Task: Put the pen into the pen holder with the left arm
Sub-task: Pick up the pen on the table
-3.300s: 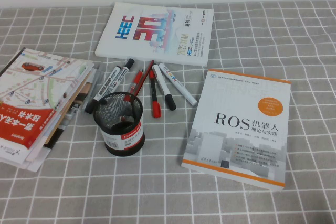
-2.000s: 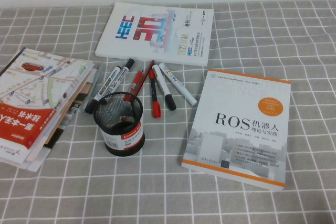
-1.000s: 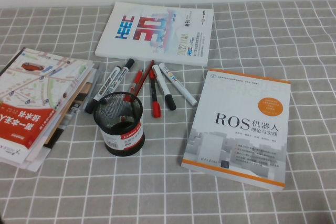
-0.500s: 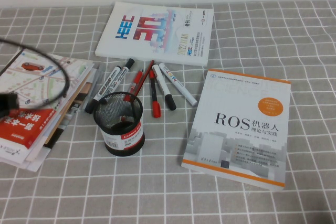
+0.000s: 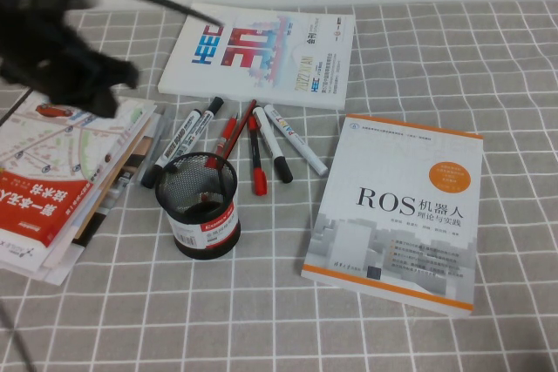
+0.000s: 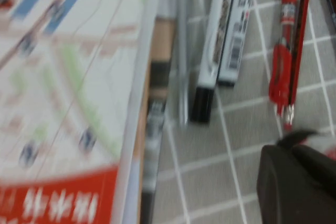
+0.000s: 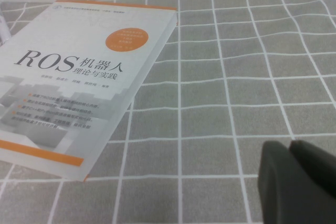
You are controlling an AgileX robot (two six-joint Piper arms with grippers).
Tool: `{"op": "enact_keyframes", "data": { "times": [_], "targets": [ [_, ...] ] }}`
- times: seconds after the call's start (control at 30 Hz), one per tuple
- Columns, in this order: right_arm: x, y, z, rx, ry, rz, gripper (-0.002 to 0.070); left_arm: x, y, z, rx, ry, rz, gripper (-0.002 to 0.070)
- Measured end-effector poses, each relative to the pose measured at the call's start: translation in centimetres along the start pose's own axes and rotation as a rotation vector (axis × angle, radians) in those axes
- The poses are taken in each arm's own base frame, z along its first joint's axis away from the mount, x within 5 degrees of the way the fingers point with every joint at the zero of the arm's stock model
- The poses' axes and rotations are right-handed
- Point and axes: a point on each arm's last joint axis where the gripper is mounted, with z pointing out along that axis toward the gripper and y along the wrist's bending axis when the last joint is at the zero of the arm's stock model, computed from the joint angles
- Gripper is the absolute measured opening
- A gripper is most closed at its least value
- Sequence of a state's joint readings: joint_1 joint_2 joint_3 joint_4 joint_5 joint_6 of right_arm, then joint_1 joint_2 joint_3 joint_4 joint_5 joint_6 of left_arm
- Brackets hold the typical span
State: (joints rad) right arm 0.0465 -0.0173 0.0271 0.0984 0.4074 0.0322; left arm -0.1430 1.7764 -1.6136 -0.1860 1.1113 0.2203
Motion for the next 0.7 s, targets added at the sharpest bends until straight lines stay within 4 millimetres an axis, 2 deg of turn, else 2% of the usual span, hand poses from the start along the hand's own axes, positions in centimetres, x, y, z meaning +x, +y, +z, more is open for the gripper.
{"op": "enact_keyframes", "data": {
  "times": [0.17,0.3,0.43,0.7],
  "targets": [
    [0.0,0.0,0.0,0.0,0.0,0.0,-0.0015,-4.2,-0.8,4.0,0.019,0.065,0.053,-0.0002],
    [0.0,0.0,0.0,0.0,0.0,0.0,-0.0015,-6.1,-0.8,7.4,0.021,0.074,0.071,-0.0002],
    [0.0,0.0,0.0,0.0,0.0,0.0,-0.0015,-6.6,-0.4,9.4,-0.002,0.097,0.084,-0.0002],
    [0.0,0.0,0.0,0.0,0.0,0.0,-0.0015,-6.2,0.6,11.1,-0.077,0.147,0.121,0.0005]
  ]
}}
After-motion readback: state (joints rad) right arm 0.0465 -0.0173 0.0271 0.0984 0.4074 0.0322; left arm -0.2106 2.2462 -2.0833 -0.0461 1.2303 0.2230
